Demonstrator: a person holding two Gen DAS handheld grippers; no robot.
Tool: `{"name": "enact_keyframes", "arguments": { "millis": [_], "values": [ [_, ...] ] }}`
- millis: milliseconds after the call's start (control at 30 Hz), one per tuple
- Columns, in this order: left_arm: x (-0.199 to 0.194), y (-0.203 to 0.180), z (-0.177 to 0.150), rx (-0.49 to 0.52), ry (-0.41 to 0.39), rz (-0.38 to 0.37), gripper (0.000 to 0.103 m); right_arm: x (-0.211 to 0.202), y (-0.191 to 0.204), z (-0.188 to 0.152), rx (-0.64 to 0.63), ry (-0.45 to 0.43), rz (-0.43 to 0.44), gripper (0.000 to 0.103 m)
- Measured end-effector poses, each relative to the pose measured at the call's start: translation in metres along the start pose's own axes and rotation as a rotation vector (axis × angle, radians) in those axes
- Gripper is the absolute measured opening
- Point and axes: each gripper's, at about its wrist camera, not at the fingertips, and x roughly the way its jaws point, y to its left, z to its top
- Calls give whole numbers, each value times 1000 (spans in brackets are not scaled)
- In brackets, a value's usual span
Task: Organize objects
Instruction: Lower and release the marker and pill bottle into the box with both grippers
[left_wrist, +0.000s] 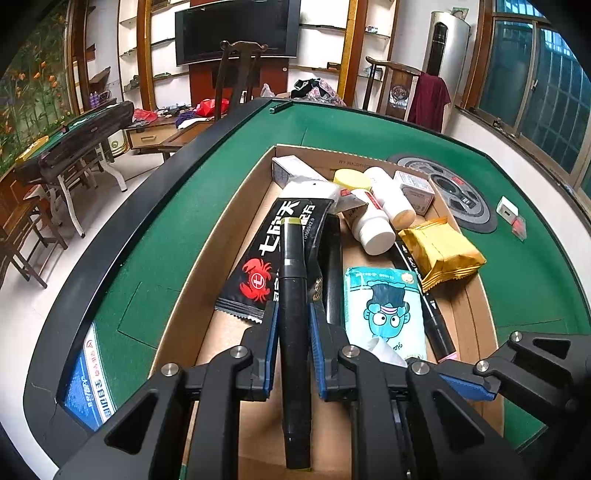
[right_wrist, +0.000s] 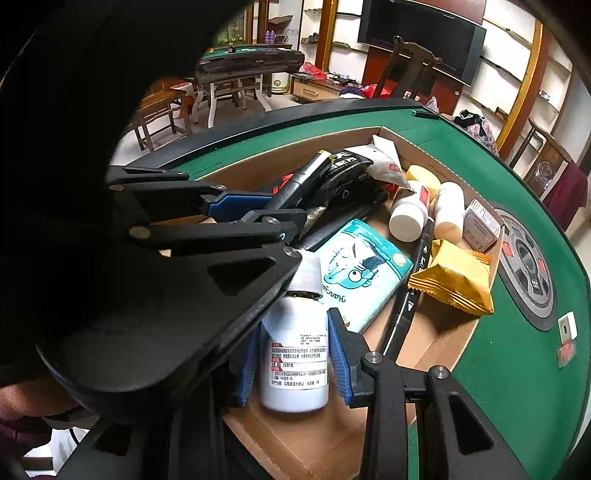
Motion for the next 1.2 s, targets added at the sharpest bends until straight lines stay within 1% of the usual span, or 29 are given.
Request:
{"name": "enact_keyframes", "arguments": {
  "millis": [67, 200, 233, 267, 333, 433, 500, 533, 600, 767, 800, 900, 967, 1000, 1100, 1133, 1200],
  "values": [
    [-2, 0, 1, 0, -7, 7, 16, -3, -3, -1, 12, -9, 18, 49],
    [-8, 1, 2, -7, -13, 8, 17, -15, -2, -2, 8, -49, 26, 58],
    [-9, 0, 2, -8, -14, 8, 18, -19, -1, -2, 8, -60, 27, 63],
    [-9, -2, 3, -8, -14, 8, 20, -22, -2, -2, 9, -70, 27, 67],
    [-11, -4, 4, -6, -19, 9, 26, -27, -1, -3, 10, -86, 27, 71],
    [-17, -6, 5, -8, -31, 16, 40, -31, -5, -4, 23, -99, 29, 73],
    [-21, -7, 5, -18, -43, 21, 55, -33, -8, -5, 38, -104, 28, 74],
    [-23, -6, 5, -22, -48, 22, 58, -34, -10, -6, 46, -105, 29, 74],
    [-27, -5, 7, -31, -57, 25, 68, -35, -15, -8, 65, -108, 28, 75],
    [-37, -7, 8, -54, -86, 24, 81, -42, -29, -12, 116, -125, 31, 77],
    [-41, -8, 8, -60, -101, 23, 86, -45, -33, -13, 128, -132, 27, 77],
    [-53, -11, 10, -73, -153, 42, 92, -50, -42, -16, 158, -147, 20, 81],
    [-63, -14, 11, -72, -194, 79, 97, -54, -49, -18, 181, -159, 14, 82],
    [-72, -16, 12, -69, -232, 114, 100, -56, -52, -19, 192, -166, 10, 83],
    [-96, -25, 12, -63, -338, 187, 103, -61, -63, -23, 230, -183, -5, 84],
    [-103, -27, 12, -62, -364, 192, 103, -62, -67, -24, 245, -189, -11, 84],
    [-117, -29, 11, -63, -412, 176, 103, -65, -73, -26, 267, -199, -16, 84]
  ]
}}
